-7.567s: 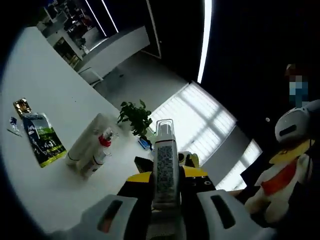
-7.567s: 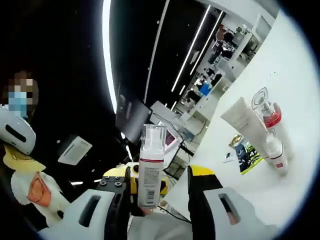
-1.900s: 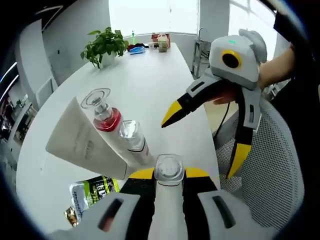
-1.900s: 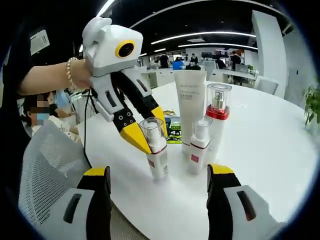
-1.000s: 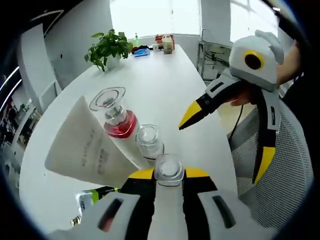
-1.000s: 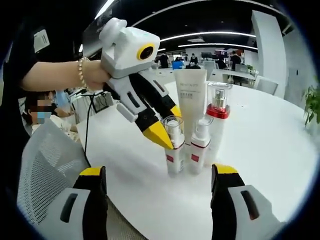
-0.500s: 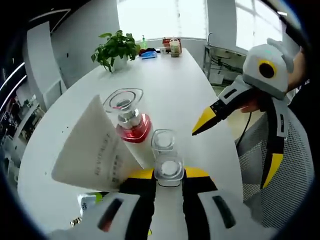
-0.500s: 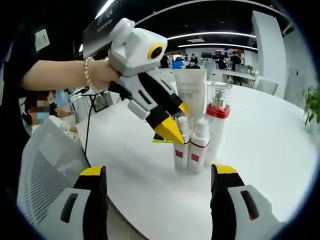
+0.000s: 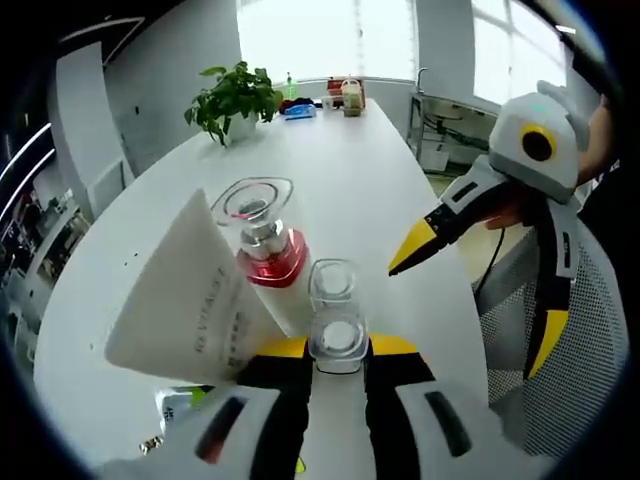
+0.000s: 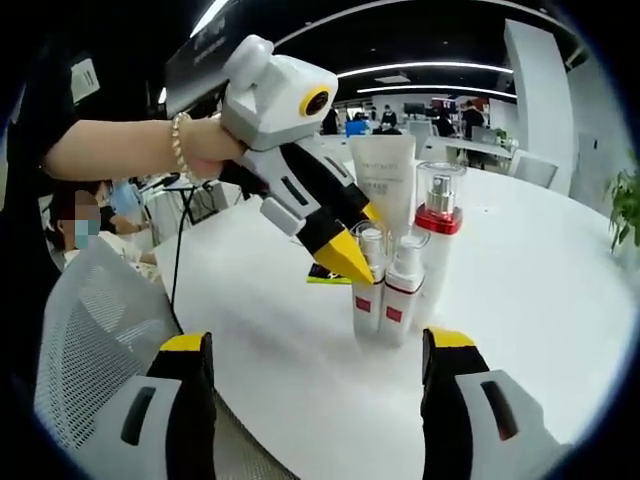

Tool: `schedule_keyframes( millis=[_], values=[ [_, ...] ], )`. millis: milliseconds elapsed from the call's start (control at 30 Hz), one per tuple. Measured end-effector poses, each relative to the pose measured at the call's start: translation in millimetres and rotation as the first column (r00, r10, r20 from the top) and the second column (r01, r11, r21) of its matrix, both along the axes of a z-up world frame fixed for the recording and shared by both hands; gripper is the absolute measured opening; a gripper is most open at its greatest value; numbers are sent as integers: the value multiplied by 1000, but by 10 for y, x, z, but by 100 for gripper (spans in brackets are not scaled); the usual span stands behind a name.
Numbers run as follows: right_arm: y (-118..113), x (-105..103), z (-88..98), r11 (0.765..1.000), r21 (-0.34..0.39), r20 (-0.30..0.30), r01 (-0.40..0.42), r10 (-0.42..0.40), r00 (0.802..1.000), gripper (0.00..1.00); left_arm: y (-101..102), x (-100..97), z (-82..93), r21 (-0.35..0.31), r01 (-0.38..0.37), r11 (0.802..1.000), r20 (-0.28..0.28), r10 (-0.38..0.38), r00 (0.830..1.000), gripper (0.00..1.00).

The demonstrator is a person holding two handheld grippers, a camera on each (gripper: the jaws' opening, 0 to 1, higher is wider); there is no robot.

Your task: Arrange the skincare products in the storage area until every visible bottle or jar stands upright without overlapping.

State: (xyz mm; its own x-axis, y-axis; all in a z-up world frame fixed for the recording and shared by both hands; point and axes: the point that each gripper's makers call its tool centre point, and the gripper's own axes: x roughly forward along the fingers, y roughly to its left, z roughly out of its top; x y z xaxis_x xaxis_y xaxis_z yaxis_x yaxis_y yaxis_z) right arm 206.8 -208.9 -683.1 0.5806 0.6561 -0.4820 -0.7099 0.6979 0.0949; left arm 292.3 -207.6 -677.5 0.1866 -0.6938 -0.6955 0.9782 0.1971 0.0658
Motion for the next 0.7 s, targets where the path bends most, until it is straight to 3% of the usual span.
schedule_keyframes(
  millis=[700],
  values=[
    [5, -1, -15, 1000, 5, -5, -3, 3, 1000, 85, -1, -11, 32, -1, 4, 1000, 15, -4, 1000, 28]
  ],
)
